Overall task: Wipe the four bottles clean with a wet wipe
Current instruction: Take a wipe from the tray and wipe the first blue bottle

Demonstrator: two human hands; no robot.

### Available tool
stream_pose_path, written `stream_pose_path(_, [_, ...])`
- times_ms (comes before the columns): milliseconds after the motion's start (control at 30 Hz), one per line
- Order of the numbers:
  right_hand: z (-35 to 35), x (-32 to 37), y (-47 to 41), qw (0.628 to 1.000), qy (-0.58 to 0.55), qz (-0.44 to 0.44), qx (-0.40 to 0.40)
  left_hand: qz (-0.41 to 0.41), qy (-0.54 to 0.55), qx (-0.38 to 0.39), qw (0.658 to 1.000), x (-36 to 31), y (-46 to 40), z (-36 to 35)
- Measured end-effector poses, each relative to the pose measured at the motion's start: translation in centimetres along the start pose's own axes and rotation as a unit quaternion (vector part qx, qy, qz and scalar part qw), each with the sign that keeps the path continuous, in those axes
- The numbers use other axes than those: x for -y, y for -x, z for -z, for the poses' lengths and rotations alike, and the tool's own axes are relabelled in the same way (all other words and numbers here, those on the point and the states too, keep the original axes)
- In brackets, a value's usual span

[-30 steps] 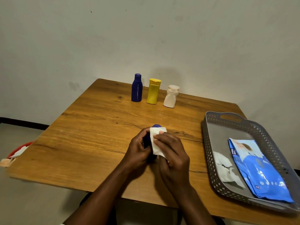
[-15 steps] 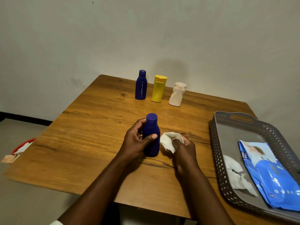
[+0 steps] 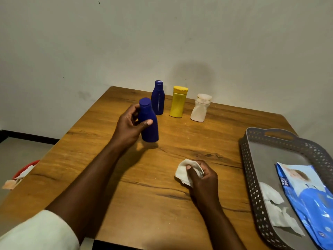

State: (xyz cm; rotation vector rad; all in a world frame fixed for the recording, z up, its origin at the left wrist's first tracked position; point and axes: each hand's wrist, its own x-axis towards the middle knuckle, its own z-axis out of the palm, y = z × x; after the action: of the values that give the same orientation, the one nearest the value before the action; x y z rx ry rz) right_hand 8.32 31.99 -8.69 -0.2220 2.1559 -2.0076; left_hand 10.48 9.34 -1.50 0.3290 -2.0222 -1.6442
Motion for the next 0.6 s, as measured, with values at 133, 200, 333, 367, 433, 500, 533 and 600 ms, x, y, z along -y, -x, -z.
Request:
stream_pose_path(133, [0.0, -0.7, -0.4, 1.0, 0.004, 0.014, -0.002, -0.013, -0.034, -0.002, 0.999, 0.6, -4.5, 1.0])
stream_pose_path(200, [0.1, -0.8, -0.5, 1.0, 0.005, 0.008, 0.003, -0.016, -0.059, -0.006, 0.998, 1.2, -6.6, 1.5])
stream_pose_path(333, [0.2, -1.0, -0.6, 1.0, 0.027, 0.01, 0.011, 0.004, -0.094, -0.013, 0.995, 2.9, -10.3, 2.2])
stream_pose_path(367, [0.2, -1.1, -0.7, 0.999, 0.03, 0.012, 0.012, 0.01, -0.102, -0.016, 0.995, 3.3, -11.0, 2.2])
stream_pose_path(433, [0.3, -1.3, -0.8, 0.999, 0.032, 0.011, 0.012, 0.016, -0.111, -0.022, 0.993, 4.0, -12.3, 2.3])
stream_pose_path(500, [0.4, -1.3, -0.9, 0.999, 0.044, 0.016, 0.012, 0.016, -0.11, -0.022, 0.994, 4.4, -13.3, 2.3])
stream_pose_path(533, [0.4, -1.3, -0.9, 0.998, 0.051, 0.023, 0.014, 0.015, -0.109, -0.022, 0.994, 4.6, -13.7, 2.2])
stream_pose_path(600, [0.4, -1.2, -1.0, 0.998, 0.057, 0.03, 0.015, 0.011, -0.113, -0.022, 0.993, 4.8, -14.4, 2.0])
